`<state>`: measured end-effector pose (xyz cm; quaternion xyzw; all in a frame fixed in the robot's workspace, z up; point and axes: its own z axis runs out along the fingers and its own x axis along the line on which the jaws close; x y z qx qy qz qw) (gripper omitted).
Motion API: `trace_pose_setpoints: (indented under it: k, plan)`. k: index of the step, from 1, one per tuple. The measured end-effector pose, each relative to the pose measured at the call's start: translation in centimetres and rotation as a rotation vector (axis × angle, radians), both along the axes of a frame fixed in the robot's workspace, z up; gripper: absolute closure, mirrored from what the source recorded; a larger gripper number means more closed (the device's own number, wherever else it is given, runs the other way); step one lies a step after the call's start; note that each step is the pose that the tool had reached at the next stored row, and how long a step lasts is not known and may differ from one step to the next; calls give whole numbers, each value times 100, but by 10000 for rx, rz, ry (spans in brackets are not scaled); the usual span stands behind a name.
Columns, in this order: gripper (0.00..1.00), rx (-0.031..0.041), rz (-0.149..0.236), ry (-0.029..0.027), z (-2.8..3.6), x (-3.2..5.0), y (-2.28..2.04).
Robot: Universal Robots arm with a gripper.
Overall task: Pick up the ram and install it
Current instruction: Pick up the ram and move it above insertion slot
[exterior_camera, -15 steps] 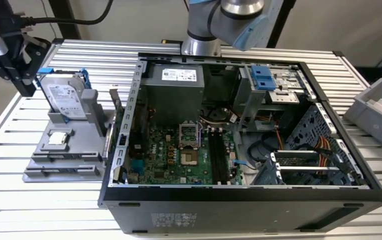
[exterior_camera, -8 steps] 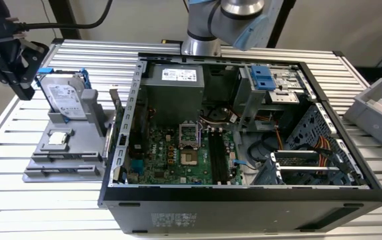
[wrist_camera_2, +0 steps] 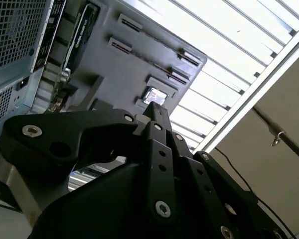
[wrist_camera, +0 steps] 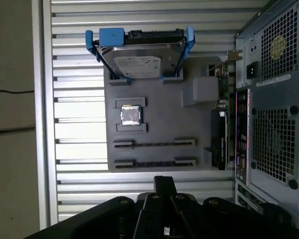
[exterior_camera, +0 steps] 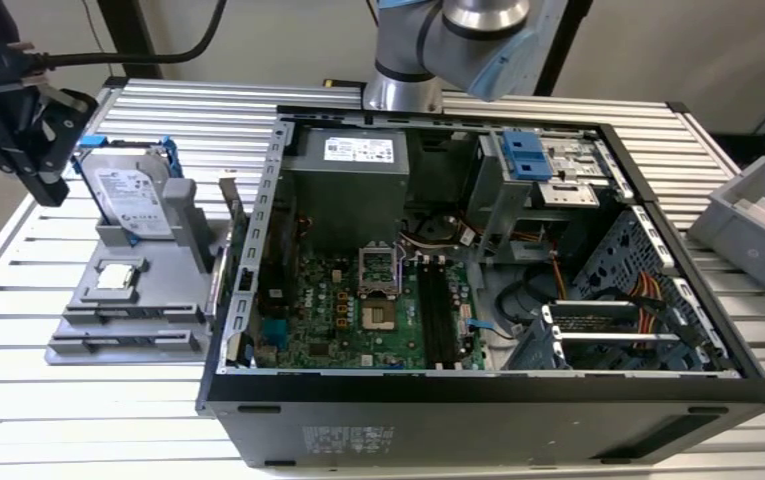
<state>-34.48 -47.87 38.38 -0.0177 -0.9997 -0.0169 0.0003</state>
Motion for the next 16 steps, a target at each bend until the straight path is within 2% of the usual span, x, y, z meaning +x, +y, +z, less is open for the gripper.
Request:
trace_pose_setpoints:
  k: [5,7,16]
  plan:
    - [100,1,34,15,0,11,-27]
    - [100,9,36,101,0,11,-62]
    - [100,9,103,102,0,11,-58]
